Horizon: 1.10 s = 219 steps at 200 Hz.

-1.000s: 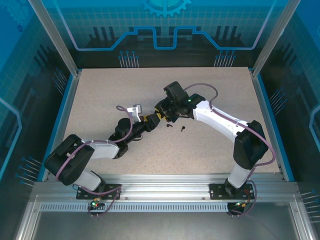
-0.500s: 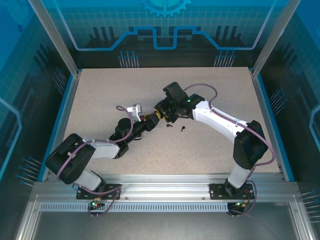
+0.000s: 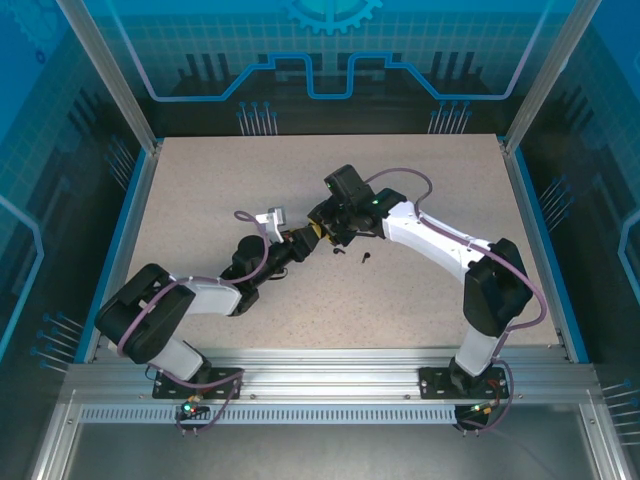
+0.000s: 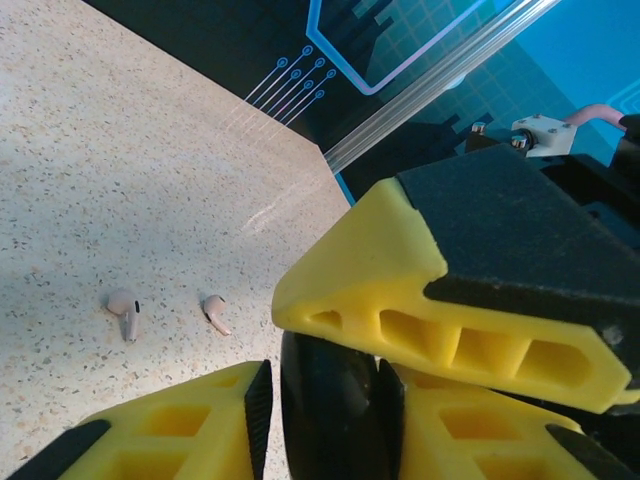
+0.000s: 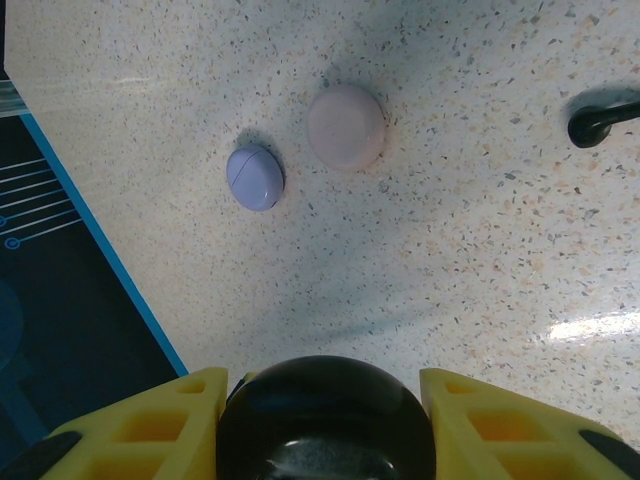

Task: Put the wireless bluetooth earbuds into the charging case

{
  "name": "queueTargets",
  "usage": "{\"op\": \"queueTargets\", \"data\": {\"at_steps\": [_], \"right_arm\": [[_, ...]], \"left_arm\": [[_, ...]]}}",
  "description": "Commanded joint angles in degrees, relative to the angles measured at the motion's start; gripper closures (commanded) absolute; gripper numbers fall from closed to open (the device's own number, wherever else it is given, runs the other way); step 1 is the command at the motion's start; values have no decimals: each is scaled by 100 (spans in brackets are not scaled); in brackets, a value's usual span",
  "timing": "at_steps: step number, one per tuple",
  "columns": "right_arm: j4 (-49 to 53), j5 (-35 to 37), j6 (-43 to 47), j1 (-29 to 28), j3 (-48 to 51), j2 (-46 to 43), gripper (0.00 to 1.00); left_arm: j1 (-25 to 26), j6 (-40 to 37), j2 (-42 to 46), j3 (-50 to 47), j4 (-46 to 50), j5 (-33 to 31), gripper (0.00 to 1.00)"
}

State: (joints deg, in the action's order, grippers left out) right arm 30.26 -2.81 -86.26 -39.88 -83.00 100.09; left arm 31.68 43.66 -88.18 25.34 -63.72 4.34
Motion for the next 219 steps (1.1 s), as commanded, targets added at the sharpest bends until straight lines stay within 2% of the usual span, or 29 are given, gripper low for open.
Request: {"op": "queueTargets", "data": {"at_steps": [1,74,106,128,164,196,219], "right_arm": [[-82,17,-122,-98,-110,36,64],[-183,20,-172,-75,-88,45,62],[-281,123,72,86,-128,-137,35],[-141,249,486,338,-67,-491,31],[-82,317,1711,780,574,-1397,30],[-761,147,2952,1066,1795,-2446,30],[-1381,-237,3845,1218,2617,-3182,30]], "left_arm": [[23,46,-94,129,-162,-38,67],[18,107,-48,94,-102,-38,87],[22,150,103,124,156,13,94],[-2,-6,392,230,743,199,98],[-427,-207,789,498,1497,1416,100],[-881,-284,833,964,1966,2775,100],[-973,-494,825,1364,2419,3484,100]]}}
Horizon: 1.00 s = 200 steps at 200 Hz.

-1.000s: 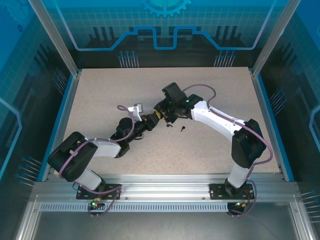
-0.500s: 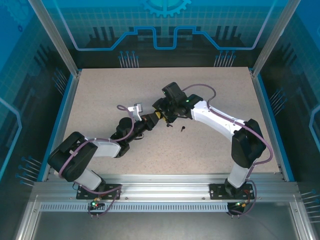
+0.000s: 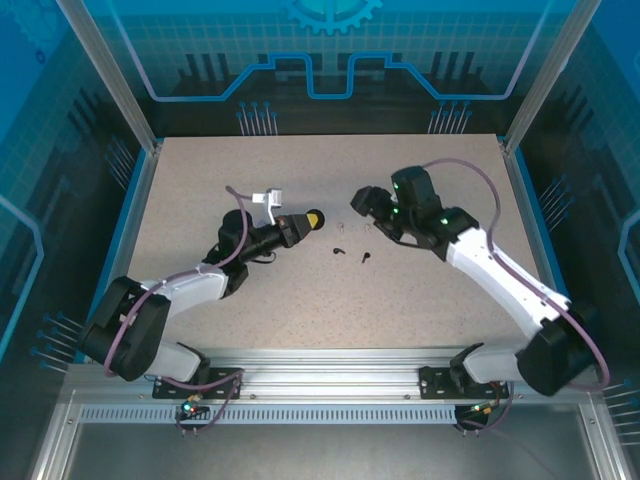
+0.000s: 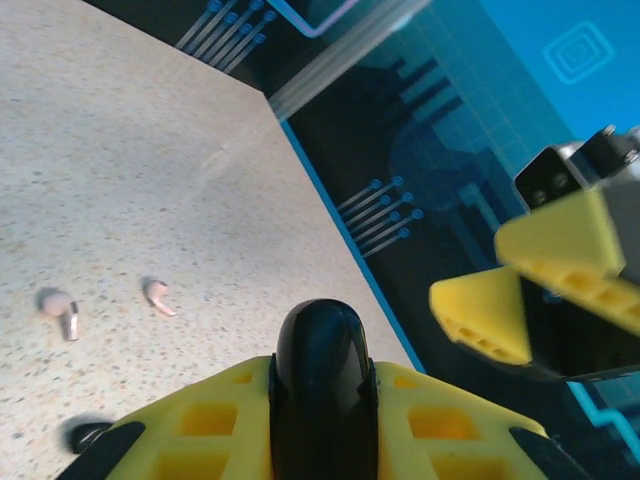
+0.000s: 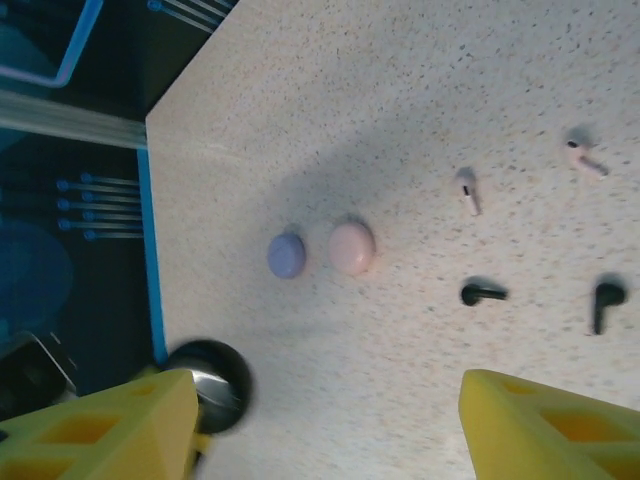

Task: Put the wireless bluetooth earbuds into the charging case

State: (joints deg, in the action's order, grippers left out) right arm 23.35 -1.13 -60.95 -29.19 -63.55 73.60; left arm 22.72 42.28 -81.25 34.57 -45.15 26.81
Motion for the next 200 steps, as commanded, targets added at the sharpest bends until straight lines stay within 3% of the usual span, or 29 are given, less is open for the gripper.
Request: {"op": "queueTargets", "data": {"at_steps": [1,28,67,200], "right_arm": [[-717,-432,1349,154,697,-559,30],[-1338,-1204,2115,200,1276,-1111,30],[-1582,-2084,2627,190,1520,-1091,30],[-1848,-2112,2746,-201,998,-529,32]], "left_arm": [[-76,-372,130,461,587,1265,100],[-78,-592,92,854,1035,1857,100],[-75,-825,50,1247,1549,2337,100],[-70,-932,-32,1514,1965,2643,100]]}}
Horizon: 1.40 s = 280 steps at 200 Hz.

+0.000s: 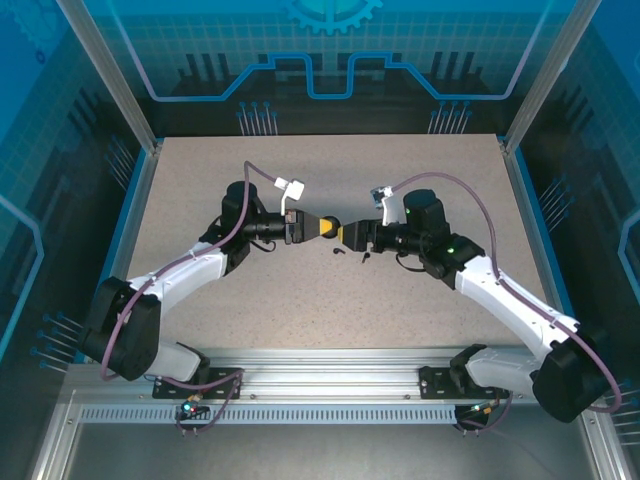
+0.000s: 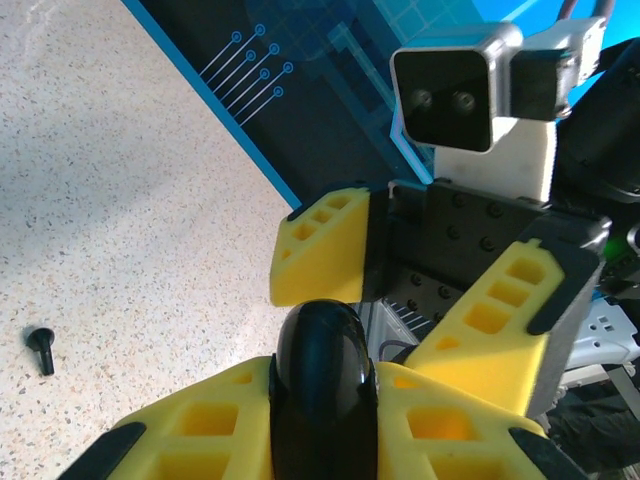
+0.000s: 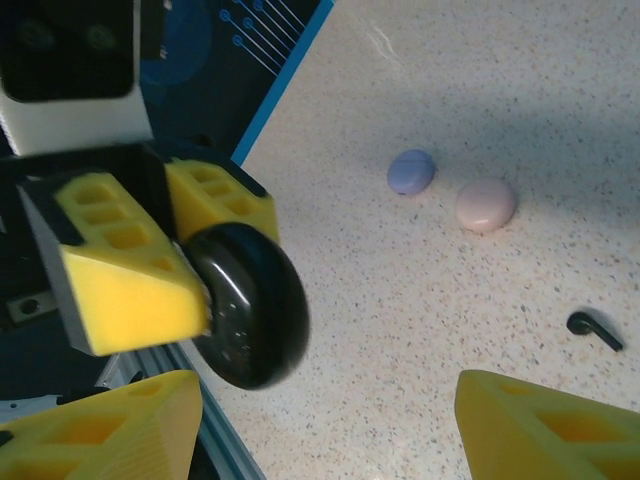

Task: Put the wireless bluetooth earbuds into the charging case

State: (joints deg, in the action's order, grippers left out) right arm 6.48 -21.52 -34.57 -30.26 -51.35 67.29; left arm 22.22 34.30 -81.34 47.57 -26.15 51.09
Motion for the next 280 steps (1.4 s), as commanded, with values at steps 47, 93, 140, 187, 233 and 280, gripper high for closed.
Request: {"op": "queueTargets", "data": {"at_steps": [47,93,140,187,233,280], "right_arm": [[-117,144,126,-75,-261,359,34],[-251,274,-55,281,62,400,37],[-214,289,-138,433,260,305,38],[-63,159,-265,442,206,8,38],[538,999,-1777,257,-227,-130,27],[749,1793,-4134,-248,-564,231,21]], "left_arm": [[-16,-59,24,254,47,334,100],[-16,-29,82,233,41,481,100],[-16,-98,118,234,110,481,100],[-21,-178,110,202,159,367,100],[-16,-257,185,58,87,-24,100],[6,-197,292,-243,-338,-549,100]]}}
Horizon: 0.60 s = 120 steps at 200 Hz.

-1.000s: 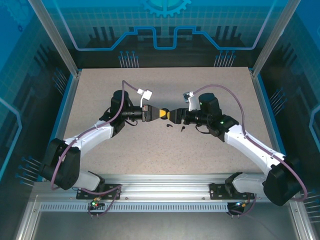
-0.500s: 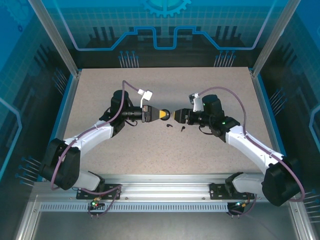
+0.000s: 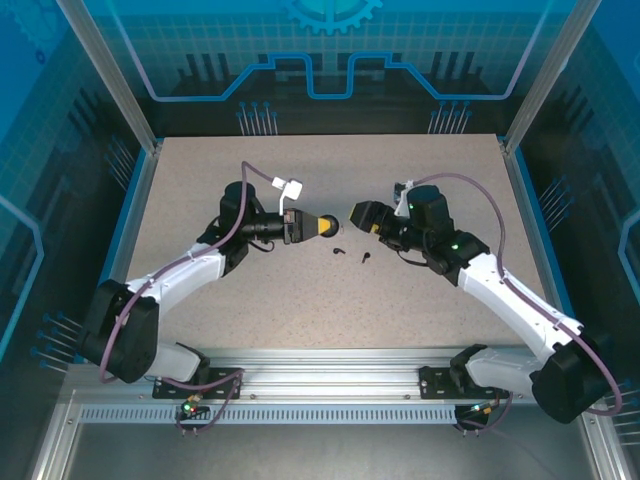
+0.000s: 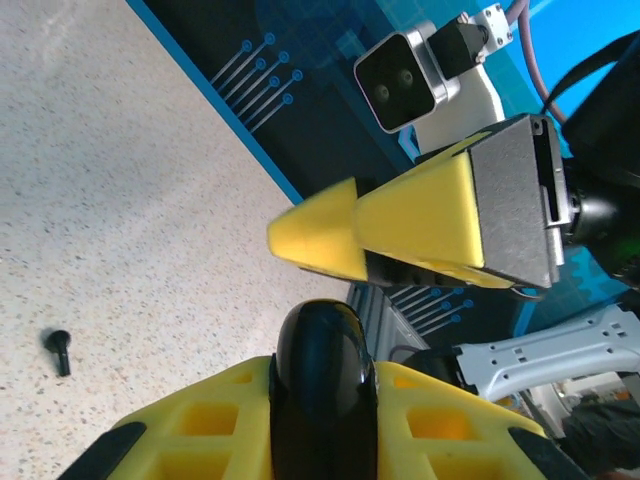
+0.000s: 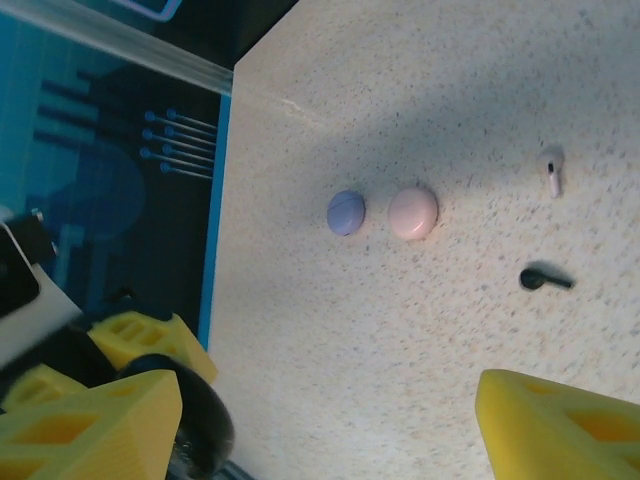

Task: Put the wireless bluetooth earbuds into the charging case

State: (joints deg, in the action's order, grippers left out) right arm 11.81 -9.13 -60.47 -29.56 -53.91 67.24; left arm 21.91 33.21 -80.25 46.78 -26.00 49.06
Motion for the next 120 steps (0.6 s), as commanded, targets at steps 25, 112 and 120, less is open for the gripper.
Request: {"op": "queueTargets", "data": {"at_steps": [25,112,120], "right_arm": [[248,983,-2012,-750,-760,589,21],[427,1367,-2708,-1319,-1675,1515,26],[411,1395,-2754,-1354,-1675,1535,26]], "left_arm": [[48,-69,185,-235,-467,-462,100],[95,-16,211,-327,-739,-658,100],[95,-9,225,-351,-768,-688,100]]}}
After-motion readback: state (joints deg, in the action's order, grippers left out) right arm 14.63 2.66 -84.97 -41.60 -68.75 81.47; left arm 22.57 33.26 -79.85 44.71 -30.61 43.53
